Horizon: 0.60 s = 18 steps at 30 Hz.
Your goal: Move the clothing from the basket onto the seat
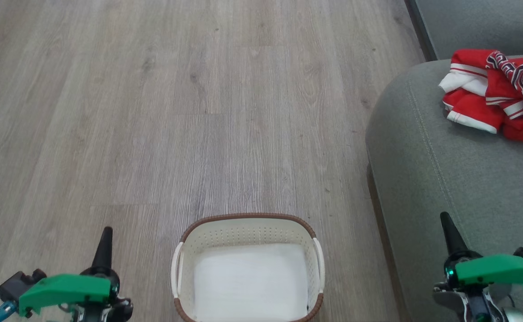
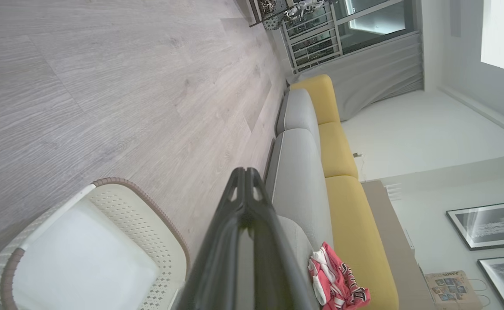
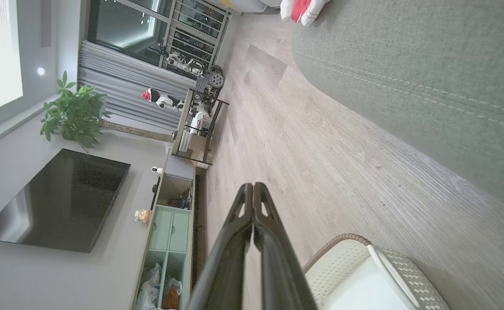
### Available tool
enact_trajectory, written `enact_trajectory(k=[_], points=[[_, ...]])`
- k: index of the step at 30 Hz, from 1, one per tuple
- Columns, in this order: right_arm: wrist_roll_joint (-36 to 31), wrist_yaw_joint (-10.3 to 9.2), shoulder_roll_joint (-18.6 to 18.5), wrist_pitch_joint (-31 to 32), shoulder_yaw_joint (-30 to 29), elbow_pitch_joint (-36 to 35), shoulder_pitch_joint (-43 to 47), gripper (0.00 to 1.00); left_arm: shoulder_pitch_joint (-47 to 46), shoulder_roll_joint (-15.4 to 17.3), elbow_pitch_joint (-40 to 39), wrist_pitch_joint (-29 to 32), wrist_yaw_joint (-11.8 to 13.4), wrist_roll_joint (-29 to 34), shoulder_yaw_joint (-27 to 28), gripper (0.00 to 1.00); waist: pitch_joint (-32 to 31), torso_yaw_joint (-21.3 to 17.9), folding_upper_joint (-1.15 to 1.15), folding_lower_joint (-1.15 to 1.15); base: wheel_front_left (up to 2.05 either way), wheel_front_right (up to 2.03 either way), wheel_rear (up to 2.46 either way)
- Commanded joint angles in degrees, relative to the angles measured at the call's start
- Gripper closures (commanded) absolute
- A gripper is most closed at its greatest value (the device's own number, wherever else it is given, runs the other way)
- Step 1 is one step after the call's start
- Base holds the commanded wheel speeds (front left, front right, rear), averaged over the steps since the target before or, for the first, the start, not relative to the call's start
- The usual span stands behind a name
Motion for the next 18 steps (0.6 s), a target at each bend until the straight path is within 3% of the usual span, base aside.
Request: enact_trajectory(k=[1,18], points=[[2.4,0.0,-0.17,0.81,0.49,-2.49,-3.59,1.0,-3.42,0.14,-1.55,0.64,-0.96,-2.1,2.06,1.0,0.04,-0.07,0.0,0.0,0.0,0.0,0.0],[12.75,-0.01,-0.17,3.47,-0.31,-3.31,-4.54,1.0,-5.46,-0.09,-1.36,3.29,-3.01,-11.97,4.02,1.0,0.31,-0.57,0.0,0.0,0.0,0.0,0.0]])
